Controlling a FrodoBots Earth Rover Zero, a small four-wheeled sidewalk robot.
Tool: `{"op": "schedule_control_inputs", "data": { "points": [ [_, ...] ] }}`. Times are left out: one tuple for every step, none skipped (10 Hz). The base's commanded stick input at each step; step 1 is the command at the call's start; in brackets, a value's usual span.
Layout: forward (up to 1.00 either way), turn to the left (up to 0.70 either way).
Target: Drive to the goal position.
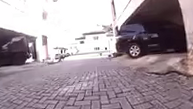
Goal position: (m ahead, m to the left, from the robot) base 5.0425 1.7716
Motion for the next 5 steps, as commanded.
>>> {"op": "schedule_control_inputs", "data": {
  "points": [
    [0.7,0.0],
    [0.7,0.0],
    [0.7,0.0],
    [0.7,0.0],
    [0.7,0.0]
  ]
}}
